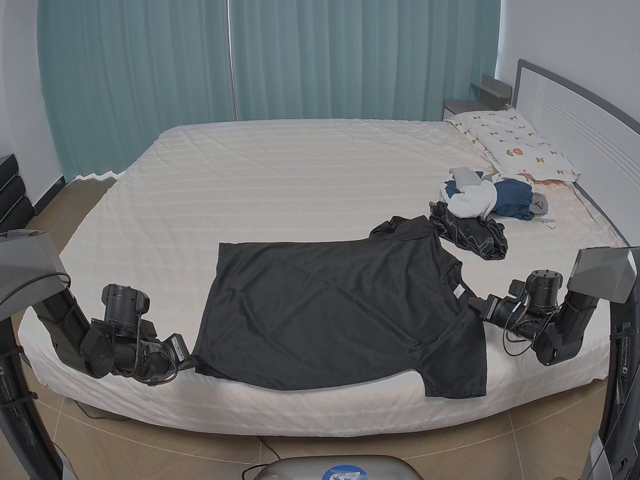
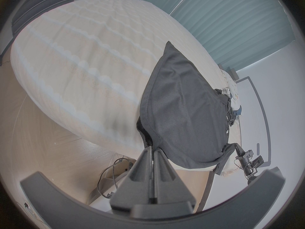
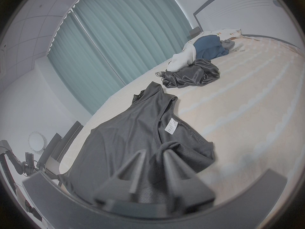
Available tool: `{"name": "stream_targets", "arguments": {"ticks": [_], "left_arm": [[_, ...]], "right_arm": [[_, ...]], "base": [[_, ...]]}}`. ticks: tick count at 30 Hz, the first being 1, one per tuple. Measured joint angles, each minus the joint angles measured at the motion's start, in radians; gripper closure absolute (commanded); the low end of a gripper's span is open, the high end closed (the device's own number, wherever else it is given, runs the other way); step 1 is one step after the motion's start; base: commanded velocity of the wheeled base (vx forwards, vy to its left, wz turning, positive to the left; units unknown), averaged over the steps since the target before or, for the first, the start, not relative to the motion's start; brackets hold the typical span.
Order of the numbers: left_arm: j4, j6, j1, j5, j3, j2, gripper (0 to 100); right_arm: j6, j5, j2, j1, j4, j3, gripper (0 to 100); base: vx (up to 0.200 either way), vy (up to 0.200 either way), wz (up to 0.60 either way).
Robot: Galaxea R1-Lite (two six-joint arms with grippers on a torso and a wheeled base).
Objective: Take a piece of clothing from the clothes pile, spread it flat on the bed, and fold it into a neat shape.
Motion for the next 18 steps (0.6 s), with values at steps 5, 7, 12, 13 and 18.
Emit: {"name": "stream_targets", "arguments": {"ticks": [5,7,12,13,18], "left_arm": [[0.001,-0.001,0.000,0.000,-0.003,0.001,100],[0.002,-0.001,0.000,0.000,-0.004,0.001,100],[0.003,-0.001,0.000,0.000,-0.007,0.003,100],[0.003,-0.001,0.000,0.000,-0.007,0.003,100],[0.004,-0.002,0.000,0.000,-0.007,0.004,100]], "right_arm": [[0.000,-0.001,0.007,-0.007,0.000,-0.005,0],[0.000,0.002,0.007,-0.025,-0.002,0.006,0],[-0.002,0.024,0.001,-0.067,-0.011,0.053,0],[-0.003,0.041,-0.003,-0.072,-0.014,0.070,0],[-0.015,0.132,-0.023,-0.089,-0.068,0.181,0]], "base": [[0.000,0.000,0.00],[0.000,0.000,0.00],[0.000,0.000,0.00],[0.000,0.000,0.00],[0.000,0.000,0.00]]}}
